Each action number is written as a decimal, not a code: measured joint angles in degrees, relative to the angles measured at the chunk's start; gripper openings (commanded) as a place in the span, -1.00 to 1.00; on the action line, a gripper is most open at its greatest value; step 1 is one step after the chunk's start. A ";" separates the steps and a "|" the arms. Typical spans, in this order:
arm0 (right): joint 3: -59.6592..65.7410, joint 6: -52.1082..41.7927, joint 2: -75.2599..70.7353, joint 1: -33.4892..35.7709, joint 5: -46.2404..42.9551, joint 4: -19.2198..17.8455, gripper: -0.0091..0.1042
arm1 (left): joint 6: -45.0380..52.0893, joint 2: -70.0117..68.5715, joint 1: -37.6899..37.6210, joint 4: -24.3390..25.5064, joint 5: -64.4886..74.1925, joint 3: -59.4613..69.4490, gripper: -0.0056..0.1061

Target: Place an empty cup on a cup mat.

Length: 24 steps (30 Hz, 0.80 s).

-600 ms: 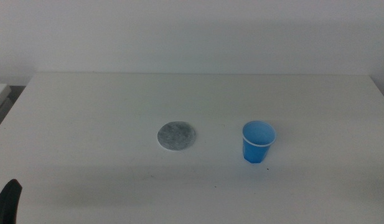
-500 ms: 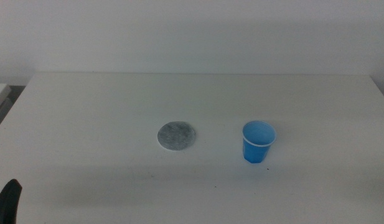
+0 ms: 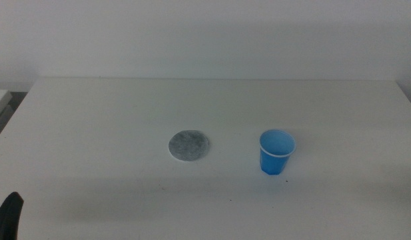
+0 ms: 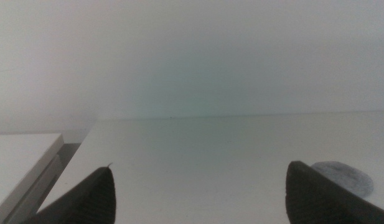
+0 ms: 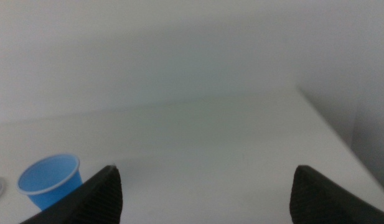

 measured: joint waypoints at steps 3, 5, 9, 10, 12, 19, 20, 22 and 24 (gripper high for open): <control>-4.13 0.60 9.94 0.00 0.29 1.68 0.72 | 0.00 0.00 0.00 0.00 0.00 0.00 0.78; -8.06 0.86 16.32 0.00 2.33 2.17 0.72 | 0.00 0.00 0.00 0.00 0.00 0.00 0.78; -19.91 1.09 29.43 0.00 15.37 3.40 0.72 | 0.00 0.00 0.00 0.00 0.00 0.00 0.78; -23.64 1.09 32.65 0.00 19.12 3.64 0.72 | 0.00 0.00 0.00 0.00 0.00 0.00 0.78; -31.13 0.97 38.60 0.00 28.50 3.64 0.72 | 0.00 0.00 0.00 0.00 0.00 0.00 0.78; -49.08 1.33 50.71 0.00 41.79 4.28 0.72 | 0.00 0.00 0.00 0.00 0.00 0.00 0.78; -50.43 2.18 51.60 0.00 41.25 4.57 0.72 | 0.00 0.00 0.00 0.00 0.00 0.00 0.78; -53.34 4.43 52.62 0.00 39.28 5.86 0.72 | 0.00 0.00 0.00 0.00 0.00 0.00 0.78; -54.55 6.20 52.75 0.00 36.01 7.14 0.72 | 0.00 0.00 0.00 0.00 0.00 0.00 0.78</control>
